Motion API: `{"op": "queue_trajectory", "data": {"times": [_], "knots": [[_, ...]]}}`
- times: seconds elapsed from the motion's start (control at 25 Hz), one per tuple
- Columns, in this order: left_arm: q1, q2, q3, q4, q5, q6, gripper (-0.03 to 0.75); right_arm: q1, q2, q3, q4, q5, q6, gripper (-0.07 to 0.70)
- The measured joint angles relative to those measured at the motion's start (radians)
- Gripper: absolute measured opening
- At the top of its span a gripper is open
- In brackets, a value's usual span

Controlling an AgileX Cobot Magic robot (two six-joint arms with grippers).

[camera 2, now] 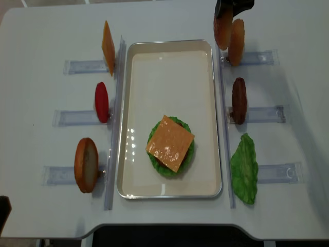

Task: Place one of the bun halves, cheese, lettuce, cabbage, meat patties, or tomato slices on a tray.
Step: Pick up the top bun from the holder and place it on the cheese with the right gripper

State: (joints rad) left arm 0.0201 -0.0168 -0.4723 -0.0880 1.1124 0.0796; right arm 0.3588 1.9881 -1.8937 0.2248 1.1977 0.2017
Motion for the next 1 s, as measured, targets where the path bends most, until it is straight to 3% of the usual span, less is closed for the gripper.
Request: {"op": "queue_trajectory", "data": {"times": [0.28,0.44,0.64,1.0], "knots": [[0.000,0.000,0.000,0.000,0.000,0.000,-0.007,0.018,-0.045,0.004,0.028,0.024,-0.015,0.212],[0.000,0.000,0.000,0.000,0.000,0.000,-0.007,0.071,-0.109,0.068,0.031,0.014,-0.016,0.212],[0.000,0.000,0.000,0.000,0.000,0.000,-0.007,0.119,-0.193,0.159,0.081,-0.045,-0.037,0.212],[0.000,0.000,0.000,0.000,0.000,0.000,-0.007,0.169,-0.301,0.365,0.346,-0.214,-0.192,0.212]]}}
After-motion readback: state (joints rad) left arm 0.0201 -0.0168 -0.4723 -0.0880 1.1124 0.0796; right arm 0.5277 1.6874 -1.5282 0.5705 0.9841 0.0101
